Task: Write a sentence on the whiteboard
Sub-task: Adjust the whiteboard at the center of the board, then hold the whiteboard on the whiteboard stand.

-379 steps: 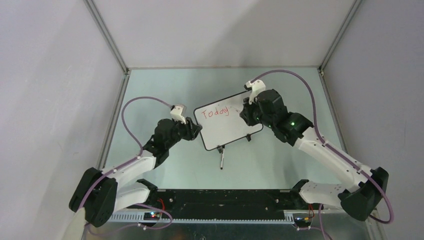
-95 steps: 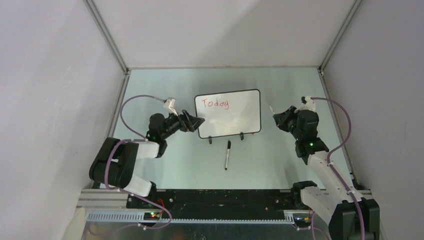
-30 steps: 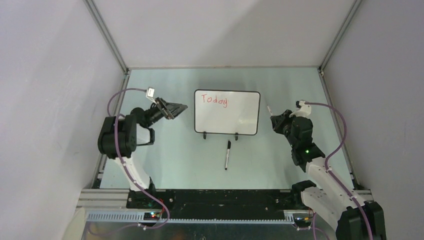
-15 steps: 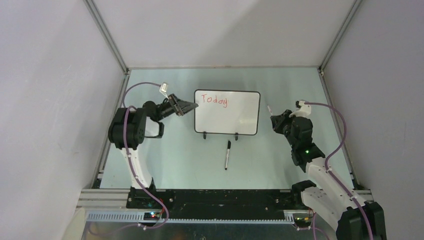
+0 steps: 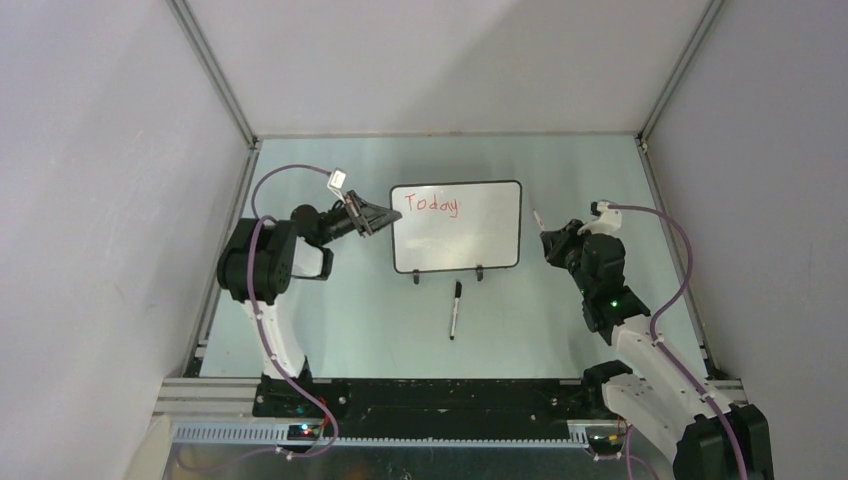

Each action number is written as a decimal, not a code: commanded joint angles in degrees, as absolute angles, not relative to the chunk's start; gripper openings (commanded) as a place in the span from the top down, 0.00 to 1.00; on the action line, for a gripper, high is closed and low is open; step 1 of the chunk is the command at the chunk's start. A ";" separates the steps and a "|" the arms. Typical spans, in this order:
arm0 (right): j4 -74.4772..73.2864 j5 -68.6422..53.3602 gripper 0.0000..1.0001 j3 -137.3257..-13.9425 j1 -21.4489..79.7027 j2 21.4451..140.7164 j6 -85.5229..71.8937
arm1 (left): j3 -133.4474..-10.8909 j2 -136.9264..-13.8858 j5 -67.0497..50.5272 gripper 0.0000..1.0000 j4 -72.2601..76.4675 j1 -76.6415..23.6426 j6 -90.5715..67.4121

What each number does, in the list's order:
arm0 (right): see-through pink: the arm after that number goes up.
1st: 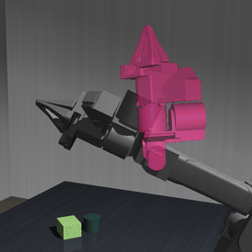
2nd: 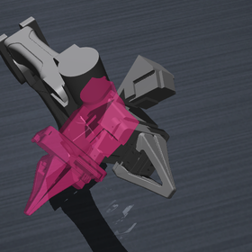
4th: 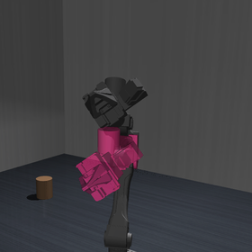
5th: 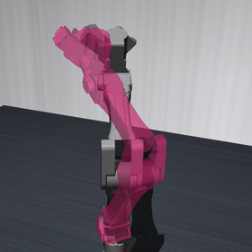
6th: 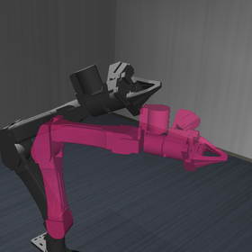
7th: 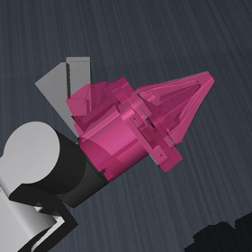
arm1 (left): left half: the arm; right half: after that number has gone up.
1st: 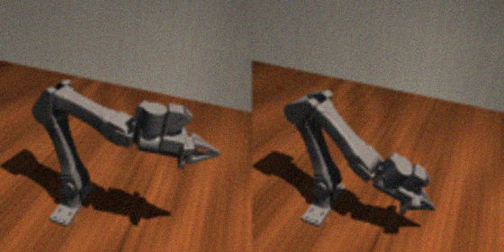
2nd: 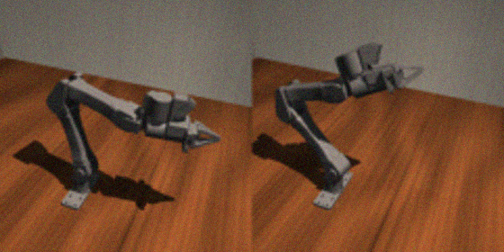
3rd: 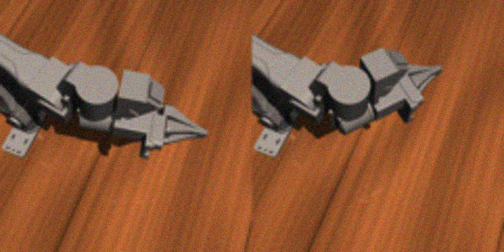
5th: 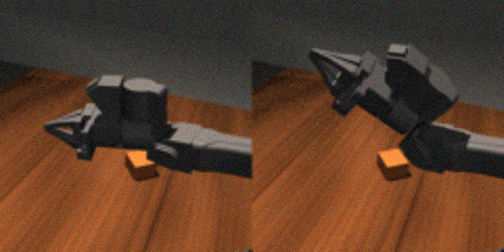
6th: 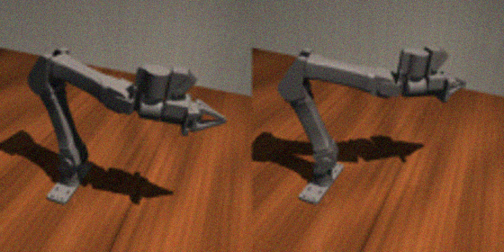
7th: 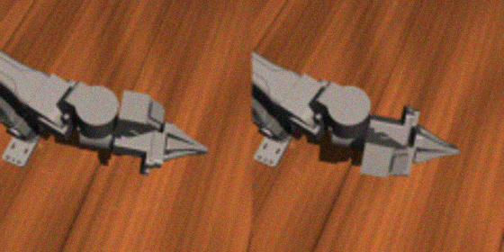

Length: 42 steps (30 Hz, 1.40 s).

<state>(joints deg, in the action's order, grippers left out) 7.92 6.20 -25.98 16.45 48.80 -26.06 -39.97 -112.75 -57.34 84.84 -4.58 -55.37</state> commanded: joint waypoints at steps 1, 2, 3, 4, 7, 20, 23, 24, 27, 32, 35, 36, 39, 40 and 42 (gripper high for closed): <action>10.22 6.83 1.00 -26.26 16.85 47.92 -25.58 | -39.41 -110.10 -57.71 0.73 88.01 -5.78 -53.43; 10.22 6.93 1.00 -26.21 16.91 47.84 -25.53 | -39.35 -110.12 -57.60 0.73 87.99 -5.97 -53.43; 10.17 7.05 1.00 -26.20 16.95 47.83 -25.50 | -39.21 -110.30 -57.38 0.73 87.98 -6.41 -53.52; 10.19 7.00 1.00 -26.19 17.00 47.77 -25.49 | -39.21 -110.43 -57.30 0.73 87.98 -6.55 -53.61; 10.32 7.40 1.00 -26.19 17.26 47.65 -25.16 | -39.31 -111.47 -56.76 0.73 87.98 -6.91 -54.30; 12.49 14.49 1.00 -26.19 22.44 48.08 -19.77 | -40.79 -111.31 -57.56 0.46 88.05 -6.80 -51.54; 12.26 16.73 1.00 -26.19 23.94 47.25 -18.73 | -41.17 -111.53 -57.71 0.46 88.07 -6.85 -51.51; 12.16 17.89 1.00 -26.19 24.23 47.05 -18.19 | -41.38 -111.57 -57.95 0.46 88.07 -6.77 -51.57; 12.21 20.03 1.00 -26.19 25.48 46.75 -17.27 | -41.36 -111.53 -57.40 0.47 88.07 -6.77 -51.35; 13.03 21.92 1.00 -26.19 26.53 47.60 -16.34 | -42.32 -112.36 -57.39 0.51 88.07 -6.74 -51.77; 13.17 22.40 1.00 -26.19 27.00 47.51 -16.06 | -42.50 -112.29 -57.36 0.53 88.07 -6.56 -52.01; 13.18 22.58 1.00 -26.19 27.27 47.32 -16.03 | -42.46 -112.22 -57.33 0.55 88.07 -6.47 -51.98; 13.22 22.83 1.00 -26.19 27.79 47.12 -15.97 | -42.52 -112.19 -57.50 0.56 88.06 -6.47 -52.44; 13.32 22.84 1.00 -26.19 28.00 47.13 -16.03 | -42.45 -111.94 -57.37 0.56 88.06 -6.45 -52.54; 13.25 22.30 1.00 -26.19 28.35 46.61 -16.29 | -41.89 -111.31 -56.96 0.57 88.11 -6.46 -52.51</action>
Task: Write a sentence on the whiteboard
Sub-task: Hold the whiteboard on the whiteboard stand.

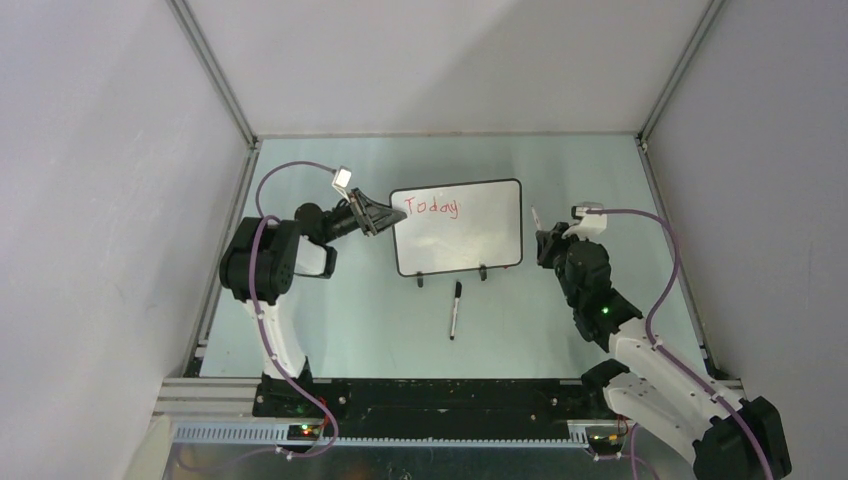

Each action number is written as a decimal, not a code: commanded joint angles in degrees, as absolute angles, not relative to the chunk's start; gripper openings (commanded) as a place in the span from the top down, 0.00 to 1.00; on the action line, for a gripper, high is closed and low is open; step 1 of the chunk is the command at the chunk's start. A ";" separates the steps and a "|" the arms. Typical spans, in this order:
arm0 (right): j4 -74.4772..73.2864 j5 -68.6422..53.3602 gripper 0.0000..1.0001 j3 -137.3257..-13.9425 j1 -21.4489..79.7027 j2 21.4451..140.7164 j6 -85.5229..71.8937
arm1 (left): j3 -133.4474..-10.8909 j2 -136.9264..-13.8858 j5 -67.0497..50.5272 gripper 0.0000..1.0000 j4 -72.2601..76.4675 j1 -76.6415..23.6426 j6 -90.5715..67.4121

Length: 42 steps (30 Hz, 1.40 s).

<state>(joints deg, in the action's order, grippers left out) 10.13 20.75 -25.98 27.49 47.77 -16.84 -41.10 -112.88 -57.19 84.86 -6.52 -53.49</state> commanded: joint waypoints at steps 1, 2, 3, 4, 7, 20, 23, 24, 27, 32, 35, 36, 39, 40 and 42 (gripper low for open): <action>13.17 21.83 1.00 -26.19 28.55 46.37 -16.29 | -41.41 -111.11 -56.87 0.57 88.08 -6.36 -52.35; 13.11 21.73 1.00 -26.19 28.85 45.70 -16.19 | -41.23 -110.92 -56.78 0.57 88.07 -6.35 -52.23; 12.64 21.82 1.00 -26.48 29.01 44.93 -16.20 | -40.98 -110.79 -56.73 0.57 88.07 -6.33 -52.04; 12.08 21.90 1.00 -26.82 29.18 44.53 -16.32 | -40.84 -110.64 -56.61 0.57 88.07 -6.37 -51.86; 4.01 23.34 1.00 -31.56 29.39 42.72 -20.39 | -40.70 -110.43 -56.43 0.57 88.07 -6.38 -51.67; 0.11 46.13 1.00 -36.77 42.23 47.84 -36.89 | -39.90 -110.04 -55.48 0.57 88.07 -6.33 -51.24; -4.81 51.53 1.00 -37.15 46.12 48.87 -44.02 | -39.84 -110.02 -55.60 0.58 88.07 -6.41 -51.28; -5.31 53.03 1.00 -37.17 46.79 49.24 -46.49 | -39.96 -110.07 -55.57 0.60 88.02 -6.41 -51.36; -3.72 51.31 1.00 -37.18 48.57 49.42 -47.66 | -40.02 -110.19 -55.65 0.78 88.07 -6.45 -51.54; -2.70 45.06 1.00 -37.17 48.31 47.61 -47.06 | -39.98 -110.12 -55.63 0.96 88.11 -6.57 -51.50; -1.06 38.80 1.00 -37.21 47.23 45.38 -37.42 | -39.98 -110.13 -55.64 1.00 88.07 -6.57 -51.50; -0.93 37.38 1.00 -37.30 46.74 44.79 -35.94 | -39.99 -110.17 -55.70 1.00 88.07 -6.63 -51.50; -2.85 29.03 1.00 -37.50 44.43 42.09 -34.82 | -40.07 -110.15 -55.79 1.00 88.07 -6.74 -51.57; -3.46 26.64 1.00 -37.56 42.29 41.92 -34.81 | -40.08 -110.15 -55.87 1.00 88.07 -6.83 -51.58; -4.76 22.18 1.00 -37.83 39.83 41.96 -35.32 | -40.20 -110.25 -55.94 1.00 88.07 -6.77 -51.71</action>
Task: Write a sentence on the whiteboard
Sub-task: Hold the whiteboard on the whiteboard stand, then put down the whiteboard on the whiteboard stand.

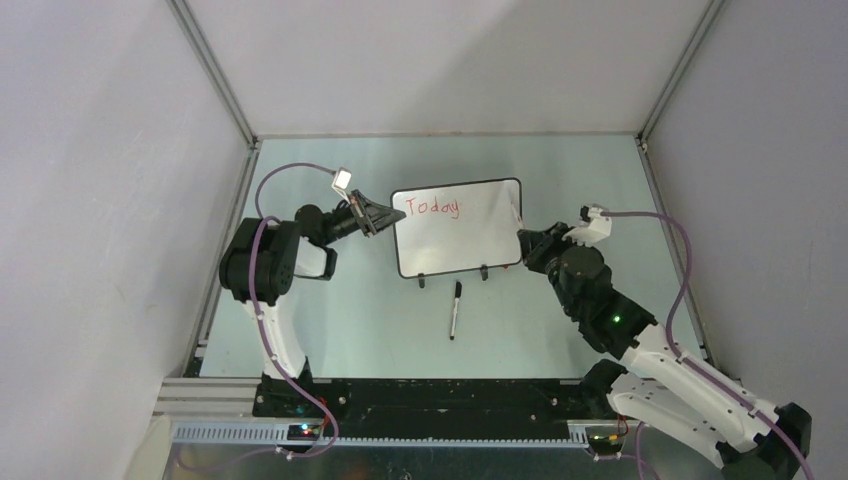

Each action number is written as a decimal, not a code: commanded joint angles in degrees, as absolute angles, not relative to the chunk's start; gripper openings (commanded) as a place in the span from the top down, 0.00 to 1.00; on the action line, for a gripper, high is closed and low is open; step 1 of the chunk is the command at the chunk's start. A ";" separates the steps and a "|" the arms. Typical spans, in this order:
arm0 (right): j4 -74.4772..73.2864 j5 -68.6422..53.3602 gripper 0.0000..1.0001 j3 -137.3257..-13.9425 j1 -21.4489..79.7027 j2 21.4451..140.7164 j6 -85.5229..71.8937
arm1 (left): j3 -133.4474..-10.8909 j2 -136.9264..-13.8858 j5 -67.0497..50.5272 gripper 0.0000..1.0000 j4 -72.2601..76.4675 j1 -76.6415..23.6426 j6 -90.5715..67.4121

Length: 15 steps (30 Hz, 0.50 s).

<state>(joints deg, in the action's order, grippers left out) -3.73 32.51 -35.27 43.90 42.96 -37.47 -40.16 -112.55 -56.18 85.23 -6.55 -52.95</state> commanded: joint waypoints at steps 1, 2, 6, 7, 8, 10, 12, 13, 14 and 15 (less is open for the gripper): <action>-5.56 22.90 1.00 -37.87 39.58 42.33 -35.41 | -40.23 -110.32 -55.92 1.00 88.07 -6.81 -51.74; -5.68 23.99 1.00 -37.87 39.61 42.57 -35.22 | -40.29 -110.44 -55.99 1.00 88.07 -6.83 -51.87; -6.23 23.37 1.00 -38.71 40.54 43.63 -32.90 | -40.27 -110.57 -55.95 1.00 88.07 -6.77 -51.87; -5.47 23.60 1.00 -38.42 41.58 43.89 -32.62 | -39.97 -110.53 -55.78 1.00 88.07 -6.81 -51.73; -4.62 23.43 1.00 -38.15 42.10 44.14 -31.47 | -39.81 -110.36 -55.71 1.00 88.07 -6.79 -51.34; -2.26 22.97 1.00 -37.58 43.78 45.43 -29.73 | -39.18 -109.99 -55.45 1.00 88.07 -6.78 -50.74; -0.82 21.61 1.00 -37.53 44.85 46.26 -28.29 | -38.66 -109.74 -55.24 1.00 88.07 -6.80 -50.34; 0.85 21.62 1.00 -37.53 45.67 46.42 -27.90 | -38.58 -109.74 -55.32 1.00 88.07 -6.78 -50.26; 1.17 22.39 1.00 -37.53 46.04 46.39 -27.41 | -38.63 -109.76 -55.39 1.00 88.11 -6.77 -50.21; 1.33 22.93 1.00 -37.53 46.64 46.27 -27.28 | -38.66 -109.84 -55.44 1.00 88.09 -6.70 -50.15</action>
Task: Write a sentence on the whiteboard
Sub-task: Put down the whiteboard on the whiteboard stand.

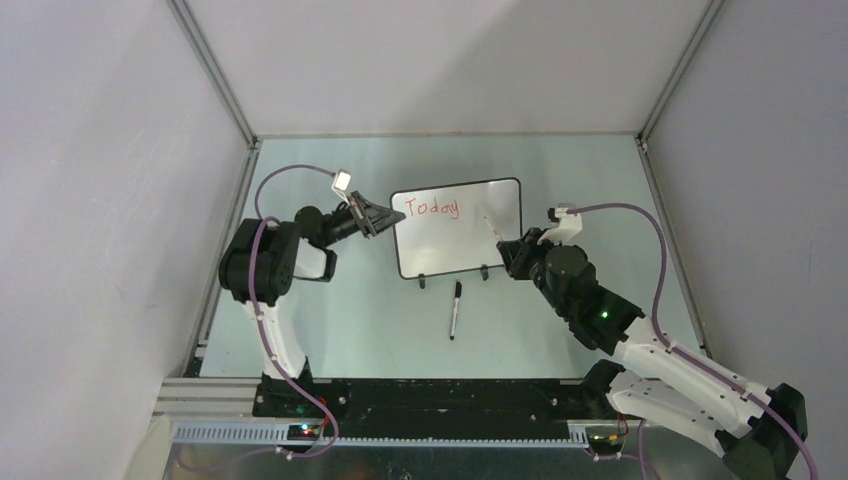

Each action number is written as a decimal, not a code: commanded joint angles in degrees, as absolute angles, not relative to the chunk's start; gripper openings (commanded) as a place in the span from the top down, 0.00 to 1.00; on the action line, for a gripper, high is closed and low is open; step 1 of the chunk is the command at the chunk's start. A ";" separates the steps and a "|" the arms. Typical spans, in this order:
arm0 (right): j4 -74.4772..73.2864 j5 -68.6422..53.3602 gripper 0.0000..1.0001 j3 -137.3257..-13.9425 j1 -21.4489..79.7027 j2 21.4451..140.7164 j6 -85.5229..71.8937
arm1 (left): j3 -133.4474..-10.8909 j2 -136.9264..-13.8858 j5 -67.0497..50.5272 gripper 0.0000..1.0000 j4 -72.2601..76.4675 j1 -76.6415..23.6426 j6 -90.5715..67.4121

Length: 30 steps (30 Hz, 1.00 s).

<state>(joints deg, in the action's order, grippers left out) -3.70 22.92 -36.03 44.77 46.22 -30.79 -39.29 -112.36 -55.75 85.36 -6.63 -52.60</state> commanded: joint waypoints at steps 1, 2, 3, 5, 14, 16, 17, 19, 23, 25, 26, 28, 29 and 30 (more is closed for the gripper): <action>1.14 24.01 1.00 -37.53 46.88 45.98 -27.08 | -38.71 -109.89 -55.45 1.00 88.07 -6.78 -50.22; 1.01 24.40 1.00 -37.53 47.05 45.84 -27.03 | -38.86 -110.00 -55.39 1.00 88.07 -6.79 -50.34; 0.87 24.91 1.00 -37.53 47.14 45.56 -26.80 | -38.94 -110.15 -55.38 1.00 88.07 -6.74 -50.57; 0.72 25.20 1.00 -37.53 47.18 45.50 -26.60 | -39.30 -110.54 -55.29 1.00 88.07 -6.69 -51.07; 2.56 23.32 1.00 -37.92 47.42 48.31 -25.98 | -39.85 -111.02 -55.23 1.00 88.08 -6.73 -51.62; 2.72 24.07 1.00 -37.90 47.54 48.75 -26.37 | -39.84 -111.07 -55.23 1.00 88.07 -6.69 -51.67; 3.01 24.30 1.00 -37.89 47.59 48.99 -26.46 | -39.87 -111.04 -55.20 1.00 88.07 -6.70 -51.68; 3.63 25.35 1.00 -37.96 47.88 50.01 -26.86 | -39.94 -111.00 -55.24 1.00 88.07 -6.75 -51.68; 4.15 27.35 1.00 -37.97 48.30 51.27 -27.66 | -40.14 -111.21 -55.28 1.00 88.06 -6.75 -51.81; 3.89 28.72 1.00 -37.97 48.29 51.57 -28.28 | -40.24 -111.25 -55.44 1.00 88.07 -6.76 -51.85; 3.68 29.48 1.00 -37.92 48.33 51.76 -28.42 | -40.29 -111.22 -55.50 1.00 88.07 -6.70 -51.85; 3.72 29.67 1.00 -37.96 48.33 52.02 -28.48 | -40.40 -111.26 -55.65 1.00 88.07 -6.77 -51.93; 3.75 29.70 1.00 -37.97 48.29 52.34 -28.48 | -40.33 -111.22 -55.64 1.00 88.07 -6.77 -51.87; 3.95 29.57 1.00 -37.97 48.31 52.49 -28.48 | -40.29 -111.20 -55.64 1.00 88.11 -6.83 -51.82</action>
